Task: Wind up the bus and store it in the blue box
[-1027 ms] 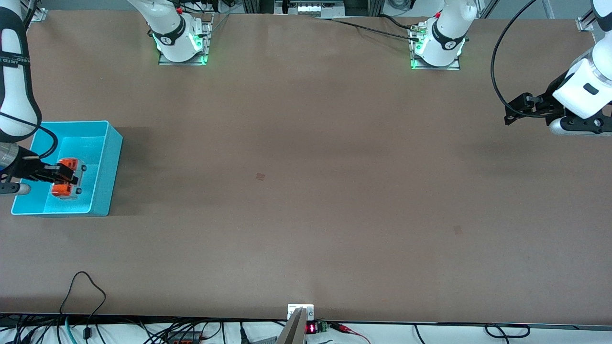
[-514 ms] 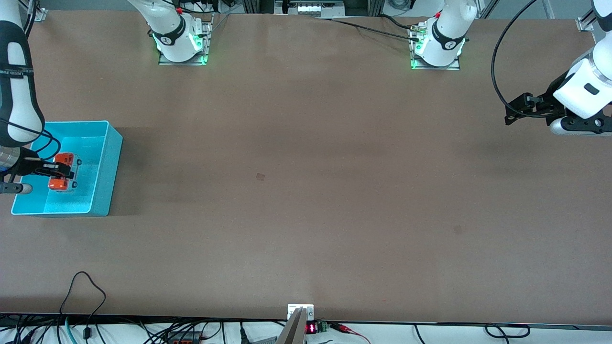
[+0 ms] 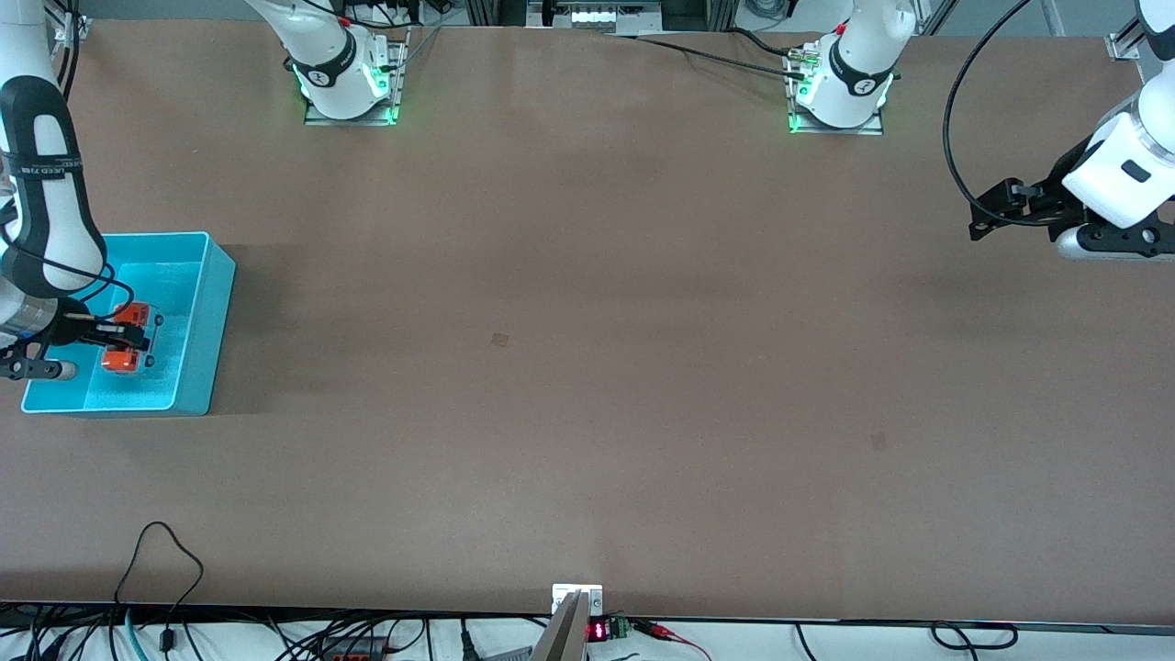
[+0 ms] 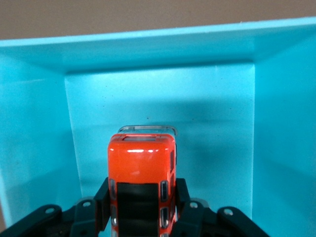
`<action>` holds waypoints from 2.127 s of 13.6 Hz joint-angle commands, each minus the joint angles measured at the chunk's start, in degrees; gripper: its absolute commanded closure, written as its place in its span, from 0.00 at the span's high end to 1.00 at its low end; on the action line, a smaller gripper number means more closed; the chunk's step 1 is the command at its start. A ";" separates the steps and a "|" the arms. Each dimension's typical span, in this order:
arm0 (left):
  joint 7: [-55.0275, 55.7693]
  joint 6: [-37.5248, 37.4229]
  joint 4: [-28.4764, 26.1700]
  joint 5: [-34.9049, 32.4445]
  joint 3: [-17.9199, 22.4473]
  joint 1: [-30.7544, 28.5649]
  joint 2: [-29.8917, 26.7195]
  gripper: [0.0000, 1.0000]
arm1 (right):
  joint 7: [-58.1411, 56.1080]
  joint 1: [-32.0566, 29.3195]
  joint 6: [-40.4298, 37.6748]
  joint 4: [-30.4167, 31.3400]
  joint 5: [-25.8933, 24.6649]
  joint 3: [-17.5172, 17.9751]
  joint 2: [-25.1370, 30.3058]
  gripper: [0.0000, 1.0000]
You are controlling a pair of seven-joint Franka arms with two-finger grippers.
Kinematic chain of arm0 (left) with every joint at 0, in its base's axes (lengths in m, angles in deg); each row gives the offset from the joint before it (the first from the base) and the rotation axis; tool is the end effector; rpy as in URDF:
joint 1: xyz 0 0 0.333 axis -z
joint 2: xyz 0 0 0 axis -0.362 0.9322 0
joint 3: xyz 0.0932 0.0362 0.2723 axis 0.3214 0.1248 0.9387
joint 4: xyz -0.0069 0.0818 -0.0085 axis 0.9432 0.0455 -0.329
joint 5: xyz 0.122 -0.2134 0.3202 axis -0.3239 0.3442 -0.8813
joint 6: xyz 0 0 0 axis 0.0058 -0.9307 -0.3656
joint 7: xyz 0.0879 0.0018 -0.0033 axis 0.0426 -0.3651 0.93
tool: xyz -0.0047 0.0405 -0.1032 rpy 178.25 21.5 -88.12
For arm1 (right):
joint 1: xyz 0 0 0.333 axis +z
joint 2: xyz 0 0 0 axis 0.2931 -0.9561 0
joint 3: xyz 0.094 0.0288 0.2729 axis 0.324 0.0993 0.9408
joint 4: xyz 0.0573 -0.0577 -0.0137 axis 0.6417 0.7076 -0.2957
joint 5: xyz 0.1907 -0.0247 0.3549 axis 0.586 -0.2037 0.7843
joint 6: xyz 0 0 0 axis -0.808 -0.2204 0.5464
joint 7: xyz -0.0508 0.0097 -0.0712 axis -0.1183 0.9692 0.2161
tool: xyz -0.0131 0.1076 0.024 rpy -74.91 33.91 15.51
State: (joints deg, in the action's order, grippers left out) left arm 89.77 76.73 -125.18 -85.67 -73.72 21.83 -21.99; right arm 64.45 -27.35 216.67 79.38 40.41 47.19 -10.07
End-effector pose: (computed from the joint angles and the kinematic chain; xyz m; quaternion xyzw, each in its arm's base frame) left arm 0.5570 -0.0161 0.5510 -0.9997 0.0049 0.0247 0.0050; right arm 0.5919 -0.2517 0.2222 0.9997 -0.0201 -0.0120 0.0089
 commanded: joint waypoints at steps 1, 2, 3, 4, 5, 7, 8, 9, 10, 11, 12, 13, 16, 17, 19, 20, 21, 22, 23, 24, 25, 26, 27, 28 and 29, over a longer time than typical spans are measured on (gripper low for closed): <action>0.30 -1.26 1.62 0.90 0.07 -0.26 0.59 1.00 | -0.67 -0.60 3.01 0.55 -0.10 0.65 -1.84 0.00; 0.30 -1.26 1.62 0.90 0.07 -0.17 0.59 1.00 | -0.67 -0.51 3.19 0.72 0.16 0.65 -2.63 0.00; 0.30 -1.26 1.62 0.90 0.07 -0.26 0.59 1.00 | -0.75 -0.33 3.71 0.72 0.51 0.74 -3.25 0.00; 0.30 -1.26 1.62 0.90 0.07 -0.26 0.59 1.00 | -0.76 -0.42 4.68 1.16 0.51 0.82 -3.51 0.01; 0.30 -1.26 1.62 0.90 0.07 -0.26 0.59 1.00 | -0.84 -0.33 5.21 1.95 0.51 0.82 -3.52 0.01; 0.30 -1.26 1.62 0.90 0.07 -0.26 0.59 1.00 | -1.11 -0.33 6.17 3.79 0.51 0.74 -3.43 0.01; 0.30 -1.26 1.62 0.90 0.07 -0.26 0.59 1.00 | -1.19 -0.33 6.18 4.06 0.51 0.74 -3.25 0.01; 0.30 -1.26 1.62 0.90 0.07 -0.26 0.59 1.00 | -1.19 -0.25 6.18 4.15 0.43 0.74 -3.17 0.01; 0.30 -1.26 1.62 0.90 0.07 -0.26 0.59 1.00 | -1.19 -0.33 6.18 4.06 0.43 0.74 -3.16 0.07; 0.30 -1.26 1.62 0.90 0.07 -0.26 0.59 1.00 | -1.11 -0.33 6.09 4.06 0.43 0.74 -3.16 0.48; 0.30 -1.26 1.62 0.90 0.07 -0.26 0.59 1.00 | -1.11 -0.42 6.18 3.89 0.51 0.82 -2.73 0.99; 0.30 -1.26 1.62 0.90 0.07 -0.26 0.59 1.00 | -1.02 -0.16 6.01 3.63 0.51 0.82 -1.59 1.00; 0.30 -1.26 1.62 0.90 0.07 -0.26 0.59 1.00 | -0.14 1.24 2.43 3.28 0.60 0.82 4.02 1.00; 0.30 -1.26 1.62 0.90 0.07 -0.26 0.59 1.00 | 0.03 1.25 0.14 2.49 0.52 0.82 6.22 1.00; 0.30 -1.26 1.62 0.90 0.07 -0.26 0.59 1.00 | 0.04 1.86 -2.33 2.31 0.51 0.82 10.79 1.00; 0.30 -1.26 1.62 0.90 0.16 -0.26 0.59 1.00 | 0.12 2.30 -4.00 2.13 0.51 0.82 12.90 1.00; 0.30 -1.26 1.62 0.90 0.16 -0.26 0.59 1.00 | 0.12 3.09 -5.58 1.70 0.51 0.82 14.75 1.00; 0.30 -1.26 1.62 0.90 0.16 -0.26 0.59 1.00 | 0.12 4.05 -7.77 0.65 0.60 0.82 16.07 1.00; 0.30 -1.26 1.62 0.90 0.16 -0.26 0.59 1.00 | 0.30 4.67 -10.58 -0.93 0.69 0.91 16.69 1.00; 0.30 -1.26 1.62 0.90 0.16 -0.26 0.59 1.00 | 1.78 5.81 -13.48 -3.21 1.82 0.83 16.70 1.00; 0.30 -1.26 1.62 0.90 0.16 -0.35 0.59 1.00 | 4.32 7.82 -16.29 -5.23 2.44 0.82 16.87 1.00; 0.30 -1.26 1.62 0.90 0.16 -0.35 0.59 1.00 | 7.21 9.32 -18.50 -6.73 2.45 0.82 17.22 1.00; 0.21 -1.26 1.62 0.90 0.16 -0.26 0.59 1.00 | 10.20 10.47 -20.61 -8.05 2.45 0.91 17.75 1.00; 0.30 -1.26 1.62 0.90 0.16 -0.26 0.59 1.00 | 12.49 11.61 -22.80 -9.28 2.36 1.00 18.36 1.00; 0.21 -1.26 1.62 0.90 0.16 -0.26 0.59 1.00 | 14.60 12.06 -25.00 -10.43 2.27 1.61 19.15 1.00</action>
State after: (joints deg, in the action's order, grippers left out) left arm 89.78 76.73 -125.17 -85.67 -73.63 21.73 -21.98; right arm 75.29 -16.27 196.01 71.40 42.16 48.45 7.84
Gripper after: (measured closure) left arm 0.000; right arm 0.000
